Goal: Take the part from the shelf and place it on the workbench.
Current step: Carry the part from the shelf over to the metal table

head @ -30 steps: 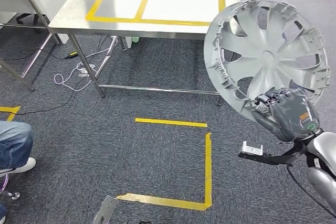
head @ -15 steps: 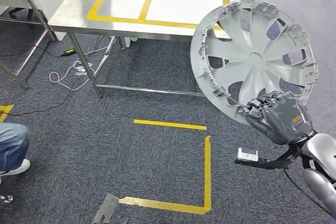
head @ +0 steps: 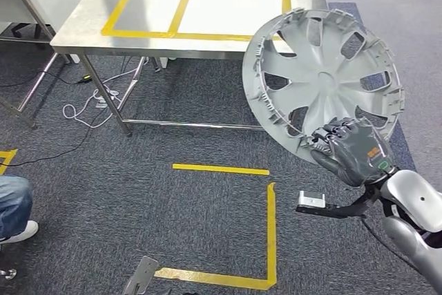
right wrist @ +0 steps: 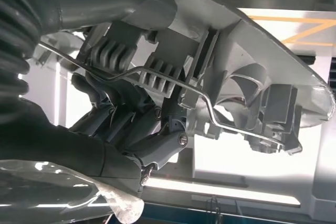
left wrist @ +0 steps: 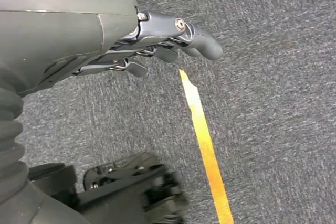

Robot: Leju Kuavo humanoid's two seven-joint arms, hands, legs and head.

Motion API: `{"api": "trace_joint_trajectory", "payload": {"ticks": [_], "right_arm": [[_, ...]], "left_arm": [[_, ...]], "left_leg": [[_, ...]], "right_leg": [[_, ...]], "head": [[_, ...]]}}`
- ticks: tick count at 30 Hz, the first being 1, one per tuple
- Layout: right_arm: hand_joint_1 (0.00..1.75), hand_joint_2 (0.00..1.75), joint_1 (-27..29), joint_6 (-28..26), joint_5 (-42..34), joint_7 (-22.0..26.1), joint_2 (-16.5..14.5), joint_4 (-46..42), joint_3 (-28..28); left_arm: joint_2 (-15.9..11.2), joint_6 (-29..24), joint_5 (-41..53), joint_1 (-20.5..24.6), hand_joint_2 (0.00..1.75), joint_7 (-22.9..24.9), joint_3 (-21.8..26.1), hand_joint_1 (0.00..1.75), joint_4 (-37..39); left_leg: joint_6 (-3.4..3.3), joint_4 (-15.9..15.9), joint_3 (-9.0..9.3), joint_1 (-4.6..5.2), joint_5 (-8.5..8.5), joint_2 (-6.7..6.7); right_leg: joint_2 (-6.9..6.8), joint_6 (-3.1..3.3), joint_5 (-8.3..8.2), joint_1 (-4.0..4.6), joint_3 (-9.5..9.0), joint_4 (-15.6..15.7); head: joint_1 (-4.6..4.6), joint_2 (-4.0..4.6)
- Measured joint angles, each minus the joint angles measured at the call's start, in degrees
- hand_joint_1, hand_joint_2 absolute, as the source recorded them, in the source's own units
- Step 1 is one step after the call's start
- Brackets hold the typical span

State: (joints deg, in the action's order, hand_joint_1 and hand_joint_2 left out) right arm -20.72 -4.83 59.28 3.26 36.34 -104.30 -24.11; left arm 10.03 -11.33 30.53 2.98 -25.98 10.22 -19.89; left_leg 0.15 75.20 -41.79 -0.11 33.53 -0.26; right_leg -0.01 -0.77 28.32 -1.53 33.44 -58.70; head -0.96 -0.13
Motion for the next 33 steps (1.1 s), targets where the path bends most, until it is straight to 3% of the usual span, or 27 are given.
{"api": "trace_joint_trajectory", "payload": {"ticks": [1,2,4,5,6,9,11,14,15,16,17,19,20,21,24,26,28,30,31,32,33], "right_arm": [[1.75,1.75,-0.50,0.23,-0.02,0.03,-0.20,0.15,-0.31],[1.75,1.75,-1.03,0.48,-0.05,0.09,-0.40,0.31,-0.59],[1.75,1.75,-2.15,0.89,-0.21,0.23,-0.77,0.63,-1.05],[1.75,1.75,-2.77,1.10,-0.31,0.34,-0.97,0.81,-1.29],[1.75,1.75,-3.41,1.29,-0.39,0.44,-1.17,0.97,-1.51],[1.75,1.75,-5.23,1.69,-0.52,0.57,-1.55,1.44,-1.81],[1.75,1.75,-6.15,1.80,-0.75,0.61,-1.58,1.80,-1.89],[1.75,1.75,-6.76,1.84,-0.98,0.68,-1.63,2.40,-2.37],[1.75,1.75,-6.82,1.84,-0.98,0.69,-1.65,2.60,-2.60],[1.75,1.75,-6.89,1.84,-0.99,0.69,-1.68,2.81,-2.85],[1.75,1.75,-7.00,1.84,-1.01,0.67,-1.71,3.02,-3.08],[1.75,1.75,-7.36,1.84,-1.05,0.61,-1.75,3.46,-3.43],[1.75,1.75,-7.62,1.85,-1.08,0.61,-1.80,3.67,-3.63],[1.75,1.75,-7.91,1.87,-1.09,0.63,-1.86,3.85,-3.87],[1.75,1.75,-8.47,1.91,-1.14,0.66,-2.06,4.13,-4.46],[1.75,1.75,-8.68,1.99,-1.23,0.64,-2.09,4.23,-4.64],[1.75,1.75,-8.96,2.14,-1.33,0.61,-2.16,4.40,-4.88],[1.75,1.75,-9.11,2.23,-1.37,0.60,-2.28,4.59,-5.24],[1.75,1.75,-9.15,2.26,-1.39,0.61,-2.33,4.66,-5.44],[1.75,1.75,-9.22,2.26,-1.45,0.61,-2.38,4.71,-5.62],[1.75,1.75,-9.36,2.27,-1.52,0.61,-2.43,4.74,-5.82]], "left_arm": [[-0.01,0.02,0.01,-0.01,1.75,0.05,-0.04,0.00,0.00],[-0.02,0.06,0.03,0.00,1.75,0.11,-0.07,0.00,0.00],[-0.08,0.15,0.04,0.06,1.75,0.30,-0.10,0.00,0.01],[-0.11,0.21,0.05,0.09,1.75,0.39,-0.12,0.00,0.03],[-0.14,0.26,0.06,0.14,1.75,0.51,-0.13,0.00,0.05],[-0.17,0.36,0.11,0.31,1.75,0.76,-0.19,0.00,0.08],[-0.14,0.33,0.13,0.32,1.75,0.78,-0.24,0.00,0.08],[-0.07,0.29,0.21,0.27,1.75,0.78,-0.31,0.00,0.11],[-0.07,0.29,0.25,0.22,1.75,0.78,-0.33,0.00,0.15],[-0.07,0.29,0.28,0.16,1.75,0.78,-0.36,0.00,0.19],[-0.06,0.29,0.28,0.12,1.75,0.78,-0.39,0.00,0.22],[-0.03,0.29,0.28,0.12,1.75,0.79,-0.47,0.00,0.25],[-0.02,0.29,0.27,0.17,1.75,0.80,-0.51,0.00,0.27],[-0.01,0.28,0.26,0.22,1.75,0.82,-0.53,0.00,0.30],[0.01,0.27,0.25,0.32,1.75,0.86,-0.58,0.00,0.34],[0.02,0.27,0.23,0.39,1.75,0.84,-0.65,0.00,0.35],[0.00,0.27,0.16,0.41,1.75,0.81,-0.76,0.00,0.36],[-0.03,0.27,0.10,0.29,1.75,0.80,-0.91,0.00,0.38],[-0.04,0.26,0.09,0.24,1.75,0.80,-0.96,0.00,0.40],[-0.04,0.23,0.08,0.21,1.75,0.80,-1.01,0.00,0.41],[-0.05,0.19,0.06,0.21,1.75,0.80,-1.04,0.00,0.42]], "left_leg": [[-0.15,0.14,-0.61,0.01,-1.19,0.00],[-0.44,-1.90,-0.27,0.04,-3.49,0.00],[-1.33,-8.78,1.83,0.31,-8.45,-0.05],[-1.74,-11.58,2.80,0.48,-9.76,-0.08],[-2.04,-13.36,3.45,0.66,-9.94,-0.09],[-2.38,-15.40,4.42,0.65,-8.70,-0.09],[-2.66,-16.42,5.38,0.28,-8.58,-0.15],[-3.10,-16.81,6.19,0.14,-8.09,-0.17],[-3.15,-16.79,6.42,0.15,-7.81,-0.17],[-3.14,-16.77,6.75,0.16,-7.50,-0.19],[-3.06,-16.75,7.24,0.14,-7.13,-0.23],[-2.69,-16.75,8.43,0.16,-6.25,-0.30],[-2.41,-16.65,8.83,0.25,-5.85,-0.33],[-2.15,-16.56,8.99,0.35,-5.56,-0.32],[-1.52,-16.42,8.92,0.45,-5.03,-0.20],[-0.86,-14.54,8.22,0.35,-3.87,-0.13],[-0.21,-8.34,5.19,0.17,-1.38,-0.09],[0.02,-1.20,1.02,0.02,0.44,-0.07],[-0.06,0.19,-0.20,0.01,-0.15,-0.06],[-0.27,-0.58,-0.48,0.03,-1.98,-0.07],[-0.60,-3.41,0.13,0.09,-4.76,-0.07]], "right_leg": [[0.12,0.02,0.29,0.08,-0.40,0.00],[0.24,-0.01,0.61,0.16,-0.90,0.00],[0.36,-0.16,1.32,0.33,-1.82,0.03],[0.44,-0.34,1.59,0.41,-2.06,0.04],[0.48,-0.59,1.76,0.44,-2.05,0.06],[0.32,-1.61,2.11,0.41,-1.78,0.37],[0.15,-2.08,3.28,0.43,-0.99,-1.31],[0.13,-2.41,7.01,0.43,5.02,-11.55],[0.12,-2.53,7.29,0.42,7.06,-14.35],[0.11,-2.62,6.39,0.41,8.23,-15.25],[0.08,-2.67,4.25,0.38,8.24,-13.85],[-0.12,-2.71,-1.05,0.36,5.82,-6.87],[-0.20,-2.59,-2.59,0.42,4.26,-3.54],[-0.24,-2.31,-2.98,0.51,3.10,-1.32],[-0.05,-1.20,-1.68,0.61,1.91,0.24],[-0.06,-0.48,-1.26,0.42,1.36,0.42],[-0.11,0.09,-0.75,0.33,0.69,0.51],[-0.02,0.25,-0.11,0.35,-0.03,0.50],[0.06,0.24,0.30,0.37,-0.56,0.50],[0.15,0.21,0.76,0.39,-1.19,0.50],[0.22,0.15,1.25,0.41,-1.90,0.51]], "head": [[0.01,0.00],[0.01,0.00],[-0.02,0.00],[-0.03,0.00],[-0.02,0.00],[0.08,0.00],[-0.19,0.00],[-0.48,0.00],[-0.48,0.00],[-0.48,0.00],[-0.48,0.00],[-0.49,0.00],[-0.47,0.00],[-0.43,0.00],[-0.27,0.00],[-0.15,0.00],[-0.01,0.00],[0.02,0.00],[0.02,0.00],[0.02,0.00],[0.02,0.00]]}}
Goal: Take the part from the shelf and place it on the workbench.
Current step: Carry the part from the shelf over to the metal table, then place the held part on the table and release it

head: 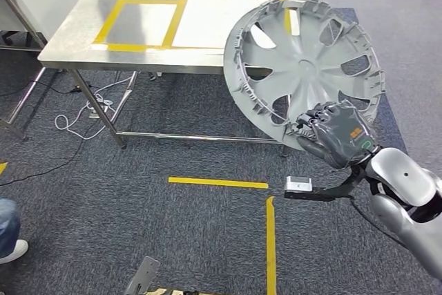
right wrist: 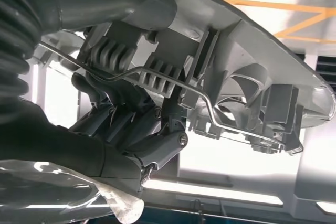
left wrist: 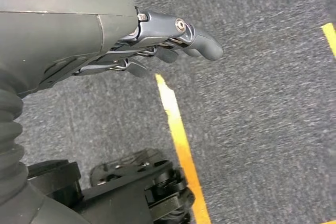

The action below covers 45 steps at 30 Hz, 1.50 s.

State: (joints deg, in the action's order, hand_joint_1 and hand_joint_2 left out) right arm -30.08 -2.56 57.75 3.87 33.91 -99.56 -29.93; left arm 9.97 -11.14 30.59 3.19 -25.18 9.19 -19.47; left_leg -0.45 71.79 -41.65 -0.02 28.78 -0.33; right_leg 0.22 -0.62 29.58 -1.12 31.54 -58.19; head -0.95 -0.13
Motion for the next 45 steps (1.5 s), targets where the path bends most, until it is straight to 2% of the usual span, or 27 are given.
{"api": "trace_joint_trajectory", "payload": {"ticks": [2,3,6,8,9,12,13,14,15,17,18,19,22,24,25,27,29,30,32,34,35,37,39,41,43,44,45], "right_arm": [[1.75,1.75,-0.43,0.02,-0.16,-0.01,-0.08,0.06,-0.37],[1.75,1.75,-0.65,0.04,-0.20,-0.03,-0.12,0.09,-0.56],[1.75,1.75,-1.00,0.09,-0.25,-0.08,-0.18,0.18,-0.78],[1.75,1.75,-1.28,0.10,-0.33,-0.13,-0.19,0.20,-0.76],[1.75,1.75,-1.51,0.11,-0.39,-0.14,-0.20,0.24,-0.83],[1.75,1.75,-1.74,0.14,-0.48,-0.10,-0.22,0.51,-1.33],[1.75,1.75,-1.62,0.13,-0.48,-0.08,-0.23,0.63,-1.49],[1.75,1.75,-1.53,0.13,-0.48,-0.08,-0.24,0.75,-1.58],[1.75,1.75,-1.49,0.13,-0.48,-0.09,-0.24,0.87,-1.64],[1.75,1.75,-1.49,0.14,-0.49,-0.14,-0.25,1.09,-1.67],[1.75,1.75,-1.55,0.16,-0.49,-0.15,-0.30,1.19,-1.70],[1.75,1.75,-1.62,0.17,-0.50,-0.14,-0.36,1.25,-1.69],[1.75,1.75,-2.12,0.21,-0.52,-0.15,-0.51,1.30,-1.64],[1.75,1.75,-2.39,0.22,-0.55,-0.26,-0.54,1.31,-1.63],[1.75,1.75,-2.44,0.23,-0.57,-0.34,-0.55,1.33,-1.64],[1.75,1.75,-2.48,0.26,-0.61,-0.46,-0.58,1.37,-1.70],[1.75,1.75,-2.47,0.30,-0.69,-0.49,-0.60,1.39,-1.78],[1.75,1.75,-2.47,0.32,-0.75,-0.49,-0.60,1.42,-1.84],[1.75,1.75,-2.45,0.32,-0.83,-0.56,-0.61,1.51,-2.04],[1.75,1.75,-2.34,0.27,-0.84,-0.68,-0.66,1.63,-2.28],[1.75,1.75,-2.25,0.23,-0.84,-0.73,-0.68,1.65,-2.32],[1.75,1.75,-2.12,0.18,-0.86,-0.87,-0.67,1.57,-2.22],[1.75,1.75,-1.96,0.14,-0.91,-0.98,-0.60,1.45,-1.95],[1.75,1.75,-1.73,0.12,-0.87,-1.02,-0.57,1.39,-1.77],[1.75,1.75,-1.23,0.13,-0.72,-1.14,-0.57,1.32,-1.72],[1.75,1.75,-0.88,0.13,-0.64,-1.25,-0.57,1.27,-1.69],[1.75,1.75,-0.51,0.14,-0.57,-1.40,-0.57,1.25,-1.67]], "left_arm": [[-0.06,-0.12,-0.07,0.01,1.75,-0.01,-0.04,0.00,0.08],[-0.09,-0.16,-0.10,0.04,1.75,-0.02,-0.07,0.00,0.16],[-0.15,-0.26,-0.17,0.15,1.75,-0.05,-0.16,0.00,0.30],[-0.13,-0.27,-0.20,0.16,1.75,-0.08,-0.29,0.00,0.30],[-0.10,-0.27,-0.19,0.20,1.75,-0.09,-0.36,0.00,0.31],[0.00,-0.25,-0.19,0.17,1.75,-0.11,-0.46,0.00,0.40],[0.02,-0.25,-0.19,0.05,1.75,-0.10,-0.46,0.00,0.44],[0.02,-0.25,-0.19,-0.07,1.75,-0.10,-0.46,0.00,0.46],[0.02,-0.25,-0.19,-0.15,1.75,-0.09,-0.46,0.00,0.47],[0.03,-0.25,-0.18,-0.18,1.75,-0.09,-0.46,0.00,0.51],[0.02,-0.25,-0.18,-0.11,1.75,-0.09,-0.46,0.00,0.54],[0.01,-0.24,-0.16,-0.05,1.75,-0.09,-0.47,0.00,0.56],[-0.03,-0.24,-0.10,0.25,1.75,-0.09,-0.52,0.00,0.59],[-0.05,-0.26,-0.10,0.53,1.75,-0.11,-0.57,0.00,0.59],[-0.07,-0.25,-0.10,0.61,1.75,-0.12,-0.60,0.00,0.59],[-0.09,-0.20,-0.10,0.49,1.75,-0.12,-0.62,0.00,0.61],[-0.13,-0.13,-0.10,0.27,1.75,-0.11,-0.66,0.00,0.64],[-0.14,-0.09,-0.10,0.22,1.75,-0.11,-0.69,0.00,0.66],[-0.19,-0.04,-0.10,0.17,1.75,-0.13,-0.74,0.00,0.71],[-0.28,-0.11,-0.12,0.12,1.75,-0.27,-0.78,0.00,0.80],[-0.33,-0.19,-0.12,0.09,1.75,-0.43,-0.81,0.00,0.84],[-0.40,-0.37,-0.12,0.17,1.75,-0.80,-0.91,0.00,0.85],[-0.46,-0.45,-0.06,0.39,1.75,-1.02,-1.07,0.00,0.85],[-0.51,-0.40,0.03,0.56,1.75,-1.05,-1.34,0.00,0.85],[-0.55,-0.43,0.05,0.52,1.75,-1.04,-1.63,0.00,0.85],[-0.58,-0.51,0.05,0.45,1.75,-1.03,-1.73,0.00,0.85],[-0.61,-0.60,0.05,0.38,1.75,-1.03,-1.80,0.00,0.85]], "left_leg": [[-0.87,-6.64,2.10,0.36,-4.56,-0.06],[-1.25,-9.05,3.14,0.56,-5.26,-0.05],[-1.93,-12.26,5.02,0.71,-3.55,0.02],[-2.22,-13.36,6.04,0.43,-3.18,-0.10],[-2.37,-13.72,6.55,0.29,-3.09,-0.18],[-2.69,-13.96,7.55,0.25,-2.31,-0.25],[-2.69,-13.96,8.07,0.26,-1.88,-0.29],[-2.66,-13.96,8.73,0.25,-1.36,-0.33],[-2.57,-13.95,9.53,0.23,-0.78,-0.39],[-2.17,-13.89,11.08,0.26,0.49,-0.45],[-1.87,-13.85,11.53,0.33,1.05,-0.45],[-1.53,-13.82,11.85,0.40,1.50,-0.41],[-0.64,-13.41,12.46,0.46,2.18,-0.27],[0.02,-9.78,10.97,0.31,2.38,-0.21],[0.34,-6.38,9.08,0.19,2.96,-0.18],[0.79,0.54,4.42,0.04,5.59,-0.14],[0.81,2.45,1.60,0.01,7.14,-0.13],[0.63,0.75,1.38,0.03,6.08,-0.13],[-0.06,-5.99,2.09,0.23,0.21,-0.13],[-0.78,-11.10,2.68,0.55,-4.10,-0.15],[-1.10,-12.08,2.75,0.68,-4.75,-0.15],[-1.72,-12.42,3.48,0.64,-4.41,-0.14],[-2.43,-12.81,4.68,0.38,-4.06,-0.17],[-2.88,-12.95,5.61,0.26,-3.45,-0.20],[-3.00,-12.95,6.39,0.28,-2.58,-0.24],[-3.00,-12.95,6.98,0.29,-2.05,-0.29],[-2.96,-12.95,7.75,0.29,-1.46,-0.34]], "right_leg": [[0.11,-0.34,0.97,0.08,-1.19,0.12],[0.15,-0.66,1.30,0.11,-1.54,0.25],[0.09,-1.80,1.39,0.15,-1.94,0.48],[-0.04,-2.27,1.71,0.10,-1.20,-0.90],[-0.07,-2.37,2.41,0.07,0.11,-3.03],[-0.04,-2.67,5.63,0.05,6.96,-12.76],[-0.04,-2.75,5.95,0.04,8.73,-14.39],[-0.05,-2.82,5.22,0.01,9.65,-14.14],[-0.10,-2.86,3.22,-0.03,9.71,-11.98],[-0.41,-2.92,-2.76,0.00,8.47,-4.90],[-0.56,-2.68,-4.47,0.10,7.63,-2.18],[-0.60,-2.28,-5.46,0.23,7.10,-0.65],[-0.33,-0.87,-4.89,0.30,5.93,-0.14],[-0.30,-0.26,-4.23,0.14,4.79,0.04],[-0.32,-0.02,-3.84,0.12,4.22,0.11],[-0.27,0.22,-2.87,0.13,3.16,0.11],[-0.11,0.25,-1.77,0.13,1.78,0.12],[-0.04,0.21,-1.19,0.13,0.98,0.12],[0.02,-0.03,-0.01,0.16,-0.57,0.13],[0.20,-0.68,1.12,0.29,-1.50,0.20],[0.28,-1.12,1.40,0.33,-1.77,0.15],[0.29,-1.93,1.70,0.29,-2.09,-0.03],[0.18,-2.37,1.96,0.27,-0.73,-2.92],[0.11,-2.66,3.58,0.28,3.47,-9.52],[0.10,-2.94,6.25,0.28,8.22,-15.12],[0.10,-3.02,6.74,0.28,9.63,-15.72],[0.10,-3.04,5.93,0.29,10.10,-14.45]], "head": [[-0.04,0.00],[-0.02,0.00],[0.05,0.00],[-0.14,0.00],[-0.25,0.00],[-0.43,0.00],[-0.41,0.00],[-0.41,0.00],[-0.43,0.00],[-0.41,0.00],[-0.44,0.00],[-0.43,0.00],[-0.40,0.00],[-0.23,0.00],[-0.15,0.00],[-0.04,0.00],[-0.04,0.00],[-0.04,0.00],[-0.03,0.00],[0.01,0.00],[0.05,0.00],[0.05,0.00],[-0.16,0.00],[-0.36,0.00],[-0.35,0.00],[-0.36,0.00],[-0.37,0.00]]}}
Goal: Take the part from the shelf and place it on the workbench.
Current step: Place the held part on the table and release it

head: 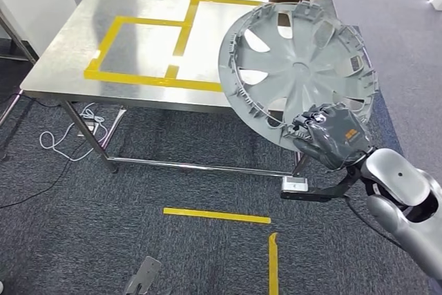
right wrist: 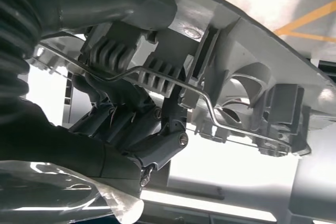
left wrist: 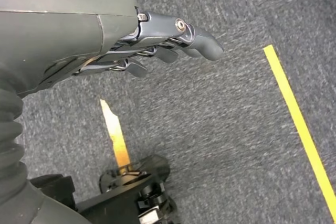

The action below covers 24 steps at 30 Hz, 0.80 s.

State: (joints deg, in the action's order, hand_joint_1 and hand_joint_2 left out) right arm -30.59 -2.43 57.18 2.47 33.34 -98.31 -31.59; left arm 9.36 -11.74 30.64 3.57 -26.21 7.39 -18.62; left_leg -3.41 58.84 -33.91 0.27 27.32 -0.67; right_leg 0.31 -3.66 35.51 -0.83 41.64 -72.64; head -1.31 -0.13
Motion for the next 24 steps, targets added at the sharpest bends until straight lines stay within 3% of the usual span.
{"api": "trace_joint_trajectory", "payload": {"ticks": [1,3,4,5,9,14,16,18,20,22,24], "right_arm": [[1.75,1.75,0.35,0.01,0.04,-0.14,0.02,-0.01,0.04],[1.75,1.75,0.85,0.02,0.09,-0.30,0.10,0.01,0.08],[1.75,1.75,1.04,0.02,0.14,-0.31,0.14,-0.04,0.09],[1.75,1.75,1.19,0.02,0.19,-0.29,0.19,-0.15,0.10],[1.75,1.75,1.51,0.02,0.28,-0.34,0.35,-0.68,0.22],[1.75,1.75,1.55,0.02,0.28,-0.35,0.39,-0.75,0.23],[1.75,1.75,1.55,0.03,0.33,-0.36,0.42,-0.75,0.21],[1.75,1.75,1.32,0.50,0.55,-0.01,0.24,-0.67,-0.13],[1.75,1.75,-1.04,2.28,0.67,0.93,-1.39,0.45,-2.10],[1.75,1.75,-4.14,3.89,0.66,1.45,-3.49,2.04,-4.67],[1.75,1.75,-5.56,4.24,0.69,1.35,-4.59,2.83,-6.24]], "left_arm": [[-0.01,-0.08,0.00,-0.04,1.75,0.00,-0.05,0.00,0.00],[-0.01,-0.16,0.00,-0.07,1.75,0.01,-0.10,0.00,0.03],[0.01,-0.20,0.00,-0.04,1.75,0.02,-0.13,0.00,0.04],[0.01,-0.23,0.00,-0.02,1.75,0.02,-0.14,0.00,0.06],[-0.05,-0.28,0.00,0.05,1.75,0.02,-0.16,0.00,0.07],[-0.07,-0.28,0.00,0.10,1.75,0.02,-0.17,0.00,0.07],[-0.07,-0.27,0.00,0.18,1.75,0.02,-0.19,0.00,0.07],[-0.27,0.49,-0.37,0.22,1.75,0.92,-0.16,0.00,0.09],[-1.40,2.67,-1.61,0.44,1.75,2.71,0.04,0.00,0.54],[-2.69,3.96,-2.37,0.97,1.75,2.84,0.23,0.00,1.20],[-3.28,3.49,-2.06,1.41,1.75,1.36,0.25,0.00,1.46]], "left_leg": [[0.08,0.00,0.88,0.01,0.65,-0.05],[0.42,0.03,2.29,0.12,1.94,-0.12],[0.72,0.02,2.72,0.21,2.53,-0.11],[1.06,0.08,3.06,0.30,2.89,-0.09],[2.15,1.77,3.37,0.37,3.08,0.04],[2.37,3.12,2.81,0.34,3.02,0.08],[2.64,5.71,1.32,0.21,3.39,0.11],[3.26,10.69,-2.63,-0.15,5.36,0.14],[3.66,7.46,-4.92,-0.48,2.14,0.33],[3.11,1.33,-4.48,-0.42,-2.41,0.51],[2.10,0.81,-3.93,-0.34,-2.34,0.39]], "right_leg": [[-0.03,0.11,-2.31,0.02,-0.40,2.99],[-0.30,0.64,-8.44,0.22,-1.91,10.25],[-0.42,1.05,-10.27,0.38,-2.60,12.66],[-0.48,1.47,-11.10,0.52,-2.99,13.90],[-0.34,2.61,-10.68,0.25,-5.10,14.80],[-0.35,2.74,-10.47,0.14,-5.66,14.98],[-0.37,2.95,-10.19,0.12,-6.03,15.00],[-0.35,3.17,-9.02,0.08,-7.39,15.00],[-0.03,2.87,-6.81,0.05,-9.97,14.91],[0.38,2.09,-5.20,0.12,-11.60,15.00],[0.46,1.22,-4.92,0.18,-11.98,14.89]], "head": [[-0.01,0.00],[-0.01,0.00],[0.04,0.00],[0.07,0.00],[0.14,0.00],[0.14,0.00],[0.32,0.00],[0.48,0.00],[0.46,0.00],[0.55,0.00],[0.66,0.00]]}}
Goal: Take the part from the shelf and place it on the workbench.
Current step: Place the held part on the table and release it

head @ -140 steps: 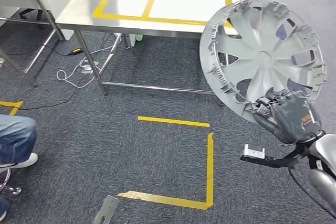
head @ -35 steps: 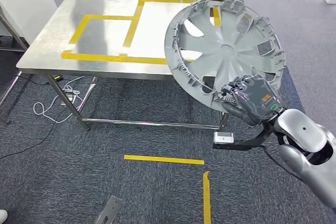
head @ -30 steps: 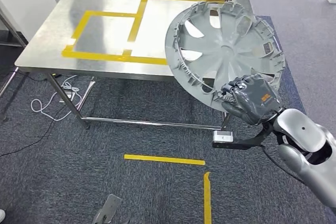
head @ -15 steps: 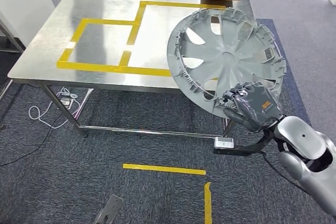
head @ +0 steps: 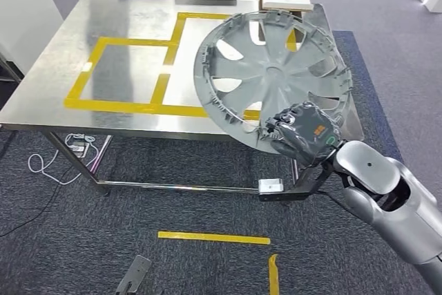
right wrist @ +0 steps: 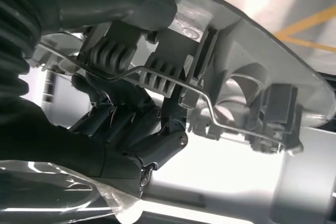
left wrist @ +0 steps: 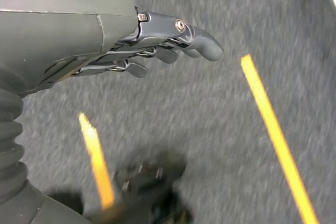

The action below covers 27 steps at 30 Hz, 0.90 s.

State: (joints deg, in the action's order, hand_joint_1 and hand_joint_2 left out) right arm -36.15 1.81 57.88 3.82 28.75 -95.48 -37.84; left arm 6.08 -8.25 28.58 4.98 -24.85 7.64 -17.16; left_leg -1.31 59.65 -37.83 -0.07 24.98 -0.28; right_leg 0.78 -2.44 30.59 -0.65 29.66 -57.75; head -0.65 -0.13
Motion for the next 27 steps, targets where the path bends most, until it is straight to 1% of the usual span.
{"api": "trace_joint_trajectory", "payload": {"ticks": [1,2,3,4,6,7,8,9,11,12,13,14,15,16,17,18,19,21,22,23,24,25,26,27], "right_arm": [[1.75,1.75,-0.49,0.06,0.01,-0.03,-0.33,0.23,-0.63],[1.75,1.75,-1.03,0.07,-0.06,-0.04,-0.62,0.41,-1.20],[1.75,1.75,-1.55,0.15,-0.17,-0.06,-0.88,0.66,-1.79],[1.75,1.75,-1.96,0.29,-0.31,-0.07,-1.20,0.92,-2.33],[1.75,1.75,-2.38,0.73,-0.65,-0.11,-2.13,1.58,-3.52],[1.75,1.75,-2.49,0.98,-0.79,-0.15,-2.68,1.95,-4.11],[1.75,1.75,-2.65,1.23,-0.93,-0.24,-3.26,2.37,-4.71],[1.75,1.75,-2.88,1.53,-1.06,-0.34,-3.86,2.87,-5.25],[1.75,1.75,-3.58,2.19,-1.33,-0.51,-5.06,4.17,-6.26],[1.75,1.75,-4.05,2.53,-1.45,-0.54,-5.78,4.98,-6.77],[1.75,1.75,-4.51,2.76,-1.57,-0.56,-6.54,5.73,-7.29],[1.75,1.75,-4.91,2.92,-1.68,-0.57,-7.25,6.37,-7.76],[1.75,1.75,-5.25,3.02,-1.80,-0.62,-7.90,6.93,-8.19],[1.75,1.75,-5.45,3.03,-1.91,-0.68,-8.46,7.34,-8.56],[1.75,1.75,-5.63,3.05,-2.03,-0.76,-8.86,7.80,-8.86],[1.75,1.75,-5.80,3.07,-2.14,-0.86,-9.30,8.32,-9.16],[1.75,1.75,-5.92,3.10,-2.21,-0.97,-9.75,8.88,-9.42],[1.75,1.75,-6.06,3.16,-2.31,-1.12,-10.57,10.15,-9.94],[1.75,1.75,-6.05,3.18,-2.33,-1.18,-10.91,10.80,-10.18],[1.75,1.75,-6.05,3.21,-2.36,-1.20,-11.20,11.40,-10.43],[1.75,1.75,-6.05,3.23,-2.39,-1.22,-11.46,11.93,-10.64],[1.75,1.75,-6.05,3.27,-2.43,-1.24,-11.68,12.36,-10.79],[1.75,1.75,-6.05,3.31,-2.47,-1.25,-11.89,12.74,-10.89],[1.75,1.75,-6.10,3.38,-2.52,-1.27,-12.10,13.14,-10.99]], "left_arm": [[-0.15,-0.26,0.16,0.12,1.75,-0.61,0.02,0.00,0.01],[-0.31,-0.44,0.30,0.26,1.75,-1.06,0.03,0.00,0.03],[-0.34,-0.53,0.47,0.38,1.75,-1.32,0.04,0.00,0.05],[-0.35,-0.53,0.63,0.48,1.75,-1.46,0.05,0.00,0.08],[-0.33,-0.41,1.08,0.56,1.75,-1.49,0.02,0.00,0.21],[-0.33,-0.29,1.23,0.54,1.75,-1.47,-0.01,0.00,0.30],[-0.32,-0.16,1.43,0.53,1.75,-1.45,-0.03,0.00,0.37],[-0.30,-0.02,1.64,0.55,1.75,-1.40,-0.09,0.00,0.43],[-0.17,0.32,2.01,0.70,1.75,-1.32,-0.25,0.00,0.49],[-0.09,0.45,2.15,0.85,1.75,-1.28,-0.32,0.00,0.52],[-0.01,0.57,2.22,1.03,1.75,-1.22,-0.37,0.00,0.56],[0.08,0.69,2.31,1.21,1.75,-1.17,-0.40,0.00,0.59],[0.14,0.76,2.35,1.36,1.75,-1.11,-0.42,0.00,0.60],[0.18,0.80,2.39,1.47,1.75,-1.00,-0.44,0.00,0.60],[0.21,0.84,2.42,1.55,1.75,-0.92,-0.45,0.00,0.60],[0.23,0.88,2.41,1.66,1.75,-0.80,-0.45,0.00,0.60],[0.23,0.93,2.43,1.74,1.75,-0.67,-0.45,0.00,0.60],[0.24,1.04,2.54,1.79,1.75,-0.45,-0.45,0.00,0.60],[0.24,1.05,2.62,1.77,1.75,-0.37,-0.46,0.00,0.60],[0.23,1.05,2.68,1.74,1.75,-0.31,-0.46,0.00,0.61],[0.21,1.04,2.72,1.73,1.75,-0.29,-0.48,0.00,0.61],[0.18,1.04,2.73,1.74,1.75,-0.29,-0.48,0.00,0.62],[0.16,1.03,2.74,1.75,1.75,-0.27,-0.48,0.00,0.62],[0.16,1.03,2.70,1.83,1.75,-0.25,-0.49,0.00,0.66]], "left_leg": [[-0.42,-0.17,0.45,-0.07,-0.15,-0.15],[-0.81,-0.30,0.91,-0.17,-0.02,-0.29],[-1.11,-0.37,1.35,-0.25,0.19,-0.44],[-1.34,-0.42,1.64,-0.28,0.47,-0.53],[-1.54,-0.40,2.16,-0.23,1.21,-0.65],[-1.56,-0.39,2.57,-0.18,1.65,-0.69],[-1.55,-0.38,3.14,-0.11,2.16,-0.74],[-1.52,-0.38,3.87,-0.02,2.71,-0.78],[-1.33,-0.36,5.48,0.18,3.89,-0.82],[-1.13,-0.38,5.97,0.26,4.37,-0.81],[-0.85,-0.47,6.24,0.28,4.75,-0.77],[-0.53,-0.45,6.40,0.29,4.90,-0.72],[-0.25,-0.52,6.52,0.28,4.94,-0.69],[-0.01,-0.19,6.60,0.30,4.97,-0.65],[0.24,0.85,6.36,0.33,4.92,-0.62],[0.54,2.75,5.45,0.30,5.17,-0.57],[0.88,5.67,3.82,0.18,5.93,-0.51],[1.60,11.99,-0.26,-0.20,8.57,-0.44],[1.87,13.84,-1.84,-0.37,9.47,-0.42],[2.09,13.93,-2.65,-0.52,9.10,-0.41],[2.24,12.19,-2.62,-0.65,7.38,-0.38],[2.35,8.83,-1.88,-0.80,4.53,-0.33],[2.43,5.48,-1.02,-0.87,2.10,-0.30],[2.29,2.41,-0.31,-0.83,0.71,-0.27]], "right_leg": [[-0.12,-0.35,0.16,-0.05,0.02,-0.48],[-0.24,-0.60,0.35,-0.10,0.55,-1.78],[-0.35,-0.78,0.85,-0.13,1.83,-3.97],[-0.44,-0.90,1.73,-0.15,3.96,-7.19],[-0.45,-1.00,4.24,-0.13,9.10,-13.93],[-0.45,-0.96,5.04,-0.11,11.07,-15.62],[-0.45,-0.85,4.77,-0.07,12.09,-15.42],[-0.45,-0.64,3.20,-0.01,12.11,-13.34],[-0.47,0.15,-2.58,0.29,10.61,-6.27],[-0.52,0.52,-4.51,0.47,9.84,-3.36],[-0.54,0.89,-5.93,0.66,9.26,-1.59],[-0.56,1.18,-6.12,0.83,8.93,-0.95],[-0.57,1.39,-5.96,0.84,8.45,-0.66],[-0.61,1.61,-6.21,0.74,7.86,-0.41],[-0.70,1.81,-6.04,0.58,7.26,-0.10],[-0.79,1.98,-5.88,0.38,6.65,0.14],[-0.87,2.14,-5.63,0.25,6.16,0.29],[-0.88,2.38,-4.95,0.20,5.52,0.28],[-0.84,2.40,-4.60,0.18,5.20,0.24],[-0.80,2.39,-4.25,0.15,4.83,0.19],[-0.75,2.33,-3.89,0.09,4.43,0.11],[-0.72,2.19,-3.50,0.02,4.04,0.00],[-0.69,1.99,-3.15,-0.02,3.71,-0.08],[-0.67,1.75,-2.91,-0.02,3.59,-0.20]], "head": [[0.00,0.00],[-0.04,0.00],[-0.11,0.00],[-0.14,0.00],[-0.20,0.00],[-0.19,0.00],[-0.20,0.00],[-0.19,0.00],[-0.16,0.00],[-0.12,0.00],[-0.04,0.00],[0.03,0.00],[0.05,0.00],[0.05,0.00],[0.11,0.00],[0.24,0.00],[0.35,0.00],[0.51,0.00],[0.50,0.00],[0.50,0.00],[0.50,0.00],[0.50,0.00],[0.50,0.00],[0.54,0.00]]}}
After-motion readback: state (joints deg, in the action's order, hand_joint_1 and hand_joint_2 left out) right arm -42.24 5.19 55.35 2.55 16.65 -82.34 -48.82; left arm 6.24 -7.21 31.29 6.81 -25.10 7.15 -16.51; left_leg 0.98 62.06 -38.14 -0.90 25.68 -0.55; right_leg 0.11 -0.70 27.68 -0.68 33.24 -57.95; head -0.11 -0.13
